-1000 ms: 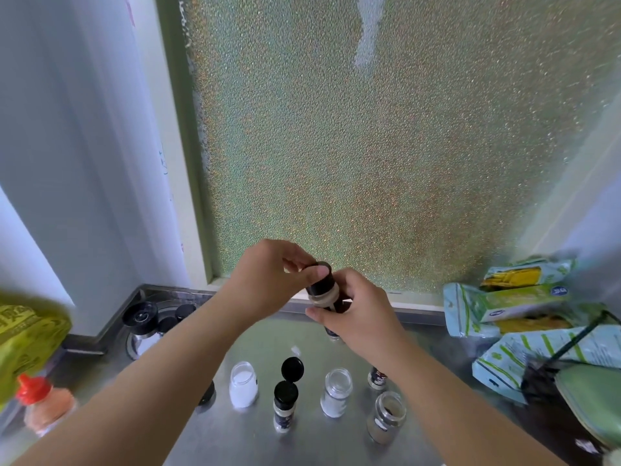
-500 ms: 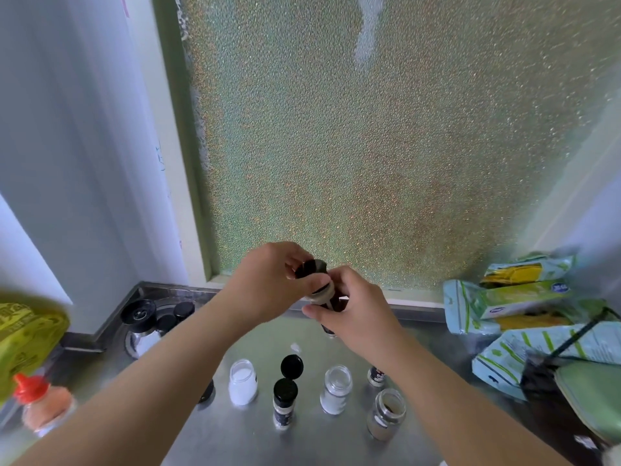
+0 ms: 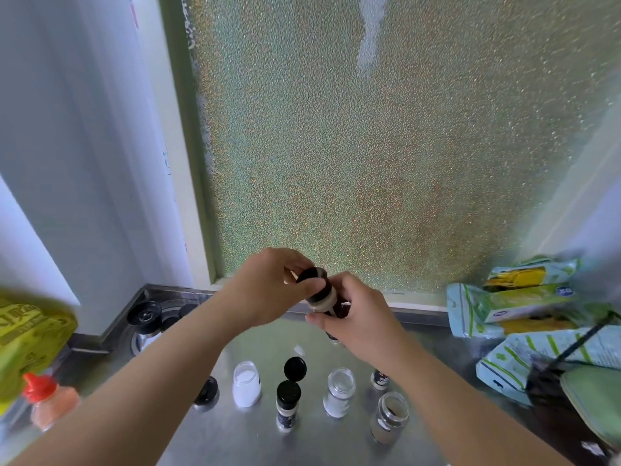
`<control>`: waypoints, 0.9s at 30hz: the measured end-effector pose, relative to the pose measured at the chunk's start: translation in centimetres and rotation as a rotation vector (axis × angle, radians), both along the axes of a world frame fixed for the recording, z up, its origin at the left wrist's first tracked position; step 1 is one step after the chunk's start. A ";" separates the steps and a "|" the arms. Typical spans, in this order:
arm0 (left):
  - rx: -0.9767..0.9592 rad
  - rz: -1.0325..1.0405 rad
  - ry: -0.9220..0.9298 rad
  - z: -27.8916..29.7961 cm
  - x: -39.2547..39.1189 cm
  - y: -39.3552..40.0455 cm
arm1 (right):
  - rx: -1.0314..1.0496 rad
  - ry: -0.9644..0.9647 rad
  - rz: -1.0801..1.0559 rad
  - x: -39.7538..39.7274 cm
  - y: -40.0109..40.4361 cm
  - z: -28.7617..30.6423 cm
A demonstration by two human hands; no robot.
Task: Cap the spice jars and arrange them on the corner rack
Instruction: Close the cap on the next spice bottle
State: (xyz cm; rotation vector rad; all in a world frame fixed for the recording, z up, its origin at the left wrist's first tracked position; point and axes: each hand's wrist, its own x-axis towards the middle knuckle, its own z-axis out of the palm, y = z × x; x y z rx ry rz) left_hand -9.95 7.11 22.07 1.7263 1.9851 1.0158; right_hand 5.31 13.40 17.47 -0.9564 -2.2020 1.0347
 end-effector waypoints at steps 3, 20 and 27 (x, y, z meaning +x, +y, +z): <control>-0.094 -0.197 -0.177 -0.2 -1.1 -0.4 | -0.034 0.019 -0.010 0.1 -0.1 -0.1; -0.060 0.011 0.035 0.6 -1.1 -0.7 | -0.042 -0.053 0.058 -1.3 -0.2 0.0; -0.073 0.091 -0.054 -1.1 -2.2 -0.8 | -0.151 -0.027 0.085 -2.6 -0.3 -0.3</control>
